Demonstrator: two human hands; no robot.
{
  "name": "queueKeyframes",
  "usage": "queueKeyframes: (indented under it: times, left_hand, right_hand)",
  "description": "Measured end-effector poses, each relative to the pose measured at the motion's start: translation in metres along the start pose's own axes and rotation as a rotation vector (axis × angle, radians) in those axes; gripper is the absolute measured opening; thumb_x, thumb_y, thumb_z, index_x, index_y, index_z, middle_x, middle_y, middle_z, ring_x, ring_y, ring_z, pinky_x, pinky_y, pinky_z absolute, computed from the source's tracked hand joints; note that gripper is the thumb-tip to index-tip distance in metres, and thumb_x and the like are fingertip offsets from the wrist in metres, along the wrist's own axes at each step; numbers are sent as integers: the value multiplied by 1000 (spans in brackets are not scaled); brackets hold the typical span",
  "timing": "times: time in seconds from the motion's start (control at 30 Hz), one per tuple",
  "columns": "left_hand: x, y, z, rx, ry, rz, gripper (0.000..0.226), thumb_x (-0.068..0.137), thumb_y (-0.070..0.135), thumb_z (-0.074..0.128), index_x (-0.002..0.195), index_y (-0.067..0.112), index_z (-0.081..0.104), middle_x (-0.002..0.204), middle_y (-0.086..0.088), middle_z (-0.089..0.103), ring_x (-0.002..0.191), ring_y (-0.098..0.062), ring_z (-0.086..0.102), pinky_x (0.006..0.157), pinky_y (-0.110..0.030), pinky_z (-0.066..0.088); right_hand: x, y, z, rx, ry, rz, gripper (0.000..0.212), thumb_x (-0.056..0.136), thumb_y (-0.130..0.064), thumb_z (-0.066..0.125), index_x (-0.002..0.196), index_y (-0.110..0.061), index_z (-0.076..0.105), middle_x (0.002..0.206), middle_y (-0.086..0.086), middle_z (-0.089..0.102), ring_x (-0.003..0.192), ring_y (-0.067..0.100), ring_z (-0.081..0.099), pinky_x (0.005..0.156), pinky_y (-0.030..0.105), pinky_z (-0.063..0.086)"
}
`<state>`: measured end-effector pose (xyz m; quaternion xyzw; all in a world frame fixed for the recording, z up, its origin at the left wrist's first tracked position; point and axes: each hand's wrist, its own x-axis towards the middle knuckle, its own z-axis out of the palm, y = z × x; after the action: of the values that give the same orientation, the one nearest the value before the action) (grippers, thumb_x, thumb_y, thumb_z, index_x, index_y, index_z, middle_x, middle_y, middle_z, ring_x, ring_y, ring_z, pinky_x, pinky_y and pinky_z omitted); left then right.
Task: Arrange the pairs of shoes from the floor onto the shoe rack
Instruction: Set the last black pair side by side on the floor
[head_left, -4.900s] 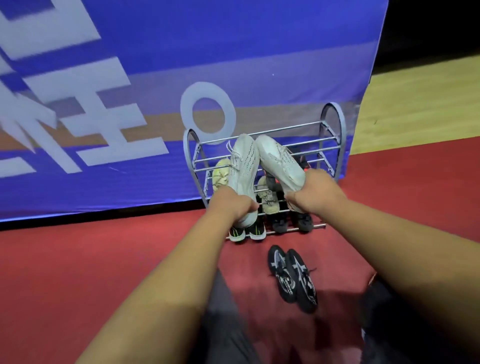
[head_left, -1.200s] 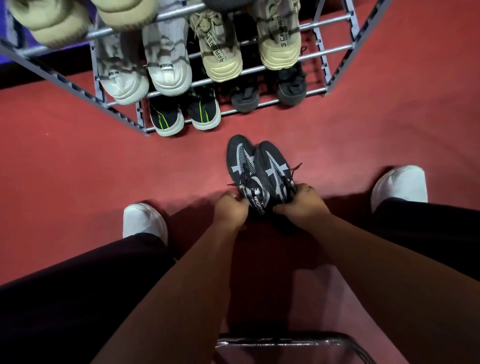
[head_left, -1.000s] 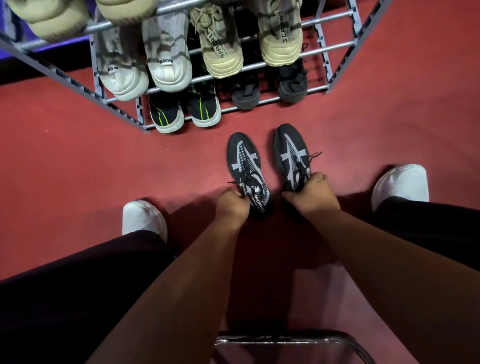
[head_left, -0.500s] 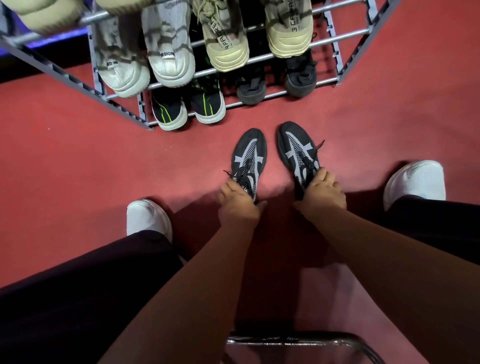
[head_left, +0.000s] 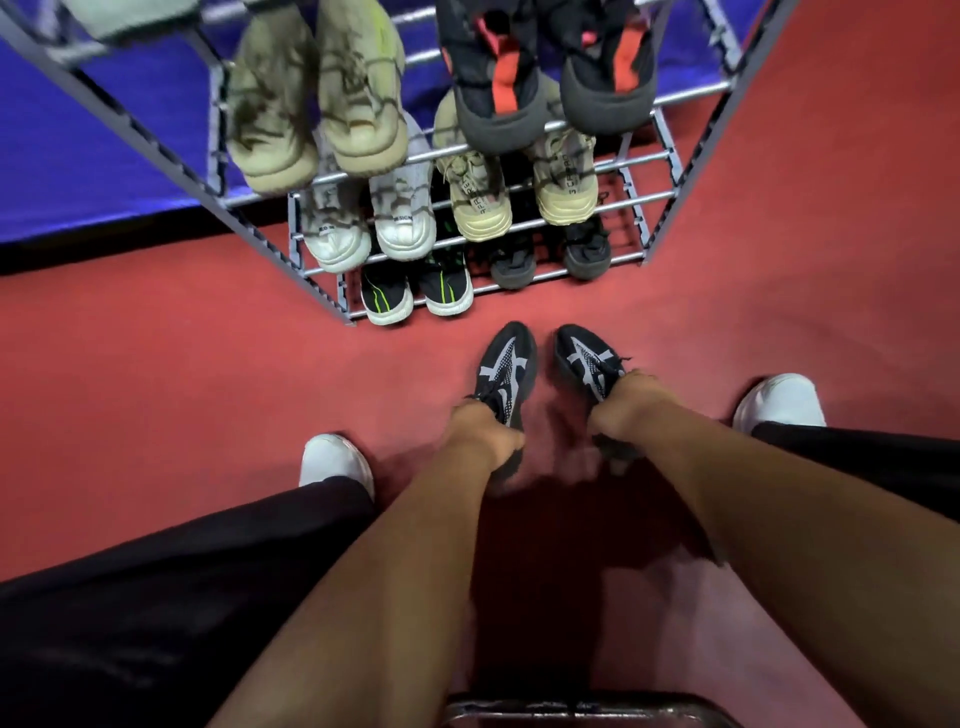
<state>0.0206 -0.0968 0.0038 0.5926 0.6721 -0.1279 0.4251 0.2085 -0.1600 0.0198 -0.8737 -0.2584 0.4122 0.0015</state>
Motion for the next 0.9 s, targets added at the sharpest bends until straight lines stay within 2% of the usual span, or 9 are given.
queueKeyframes:
  times: [0.1,0.2,0.3,0.4,0.47,0.57,0.67,0.8,0.9]
  left_hand:
    - [-45,10,-23,8,1,22,52,68,28,84,117,16,69,104,-1,72,89,-23,70,79,-28,57]
    - [-93,25,-48,-27,-6,55,37,80,21,79,115,11,70,108,5,69,91,-18,64,85,-27,55]
    - [-141,39,-80,24,70,122,39,69,28,83,104,12,75,100,-2,75,88,-22,70,79,-29,58]
    - [-189,54,-117,7,157,193,41,59,33,84,94,13,76,94,-3,76,85,-22,71,77,-29,59]
    - [-213,64,-145,11,215,240,38,60,37,84,88,13,74,89,-3,74,82,-23,70,69,-27,54]
    - [-243,80,-183,-8,291,312,39,62,41,84,89,15,73,90,-4,73,84,-25,70,69,-29,55]
    - [-264,99,-213,1,378,395,38,63,44,85,82,16,69,92,-6,74,85,-26,70,71,-29,55]
    - [-277,133,-244,-33,470,473,41,67,46,85,64,15,57,71,-3,65,69,-23,61,56,-27,41]
    - [-270,160,-262,-75,543,506,39,71,45,82,63,15,57,63,4,59,63,-18,57,53,-28,38]
  right_hand:
    - [-45,-4,-26,-54,22,-57,39,75,-23,77,110,-11,66,86,6,65,72,27,66,67,31,56]
    - [-93,-10,-61,-112,50,-117,30,71,-27,76,98,-16,68,76,2,64,63,22,63,62,29,56]
    - [-142,-19,-101,-224,102,-192,39,57,-31,75,93,-17,73,78,2,69,68,24,67,66,31,61]
    - [-185,-28,-141,-264,189,-237,27,51,-26,76,76,-15,79,67,2,72,57,22,70,56,28,60]
    - [-212,-34,-165,-284,239,-282,22,51,-29,72,68,-16,79,63,2,71,55,22,70,57,29,61]
    - [-248,-40,-199,-252,332,-389,27,58,-39,72,72,-16,77,67,2,69,63,24,67,56,26,53]
    - [-271,-48,-230,-191,442,-438,26,66,-35,71,67,-9,66,65,2,62,64,25,63,56,25,45]
    - [-272,-72,-263,-127,566,-500,33,70,-42,69,75,-11,58,70,0,56,72,30,60,64,29,45]
    - [-259,-96,-283,-64,607,-539,40,66,-50,70,78,-15,55,77,1,59,78,31,62,68,33,51]
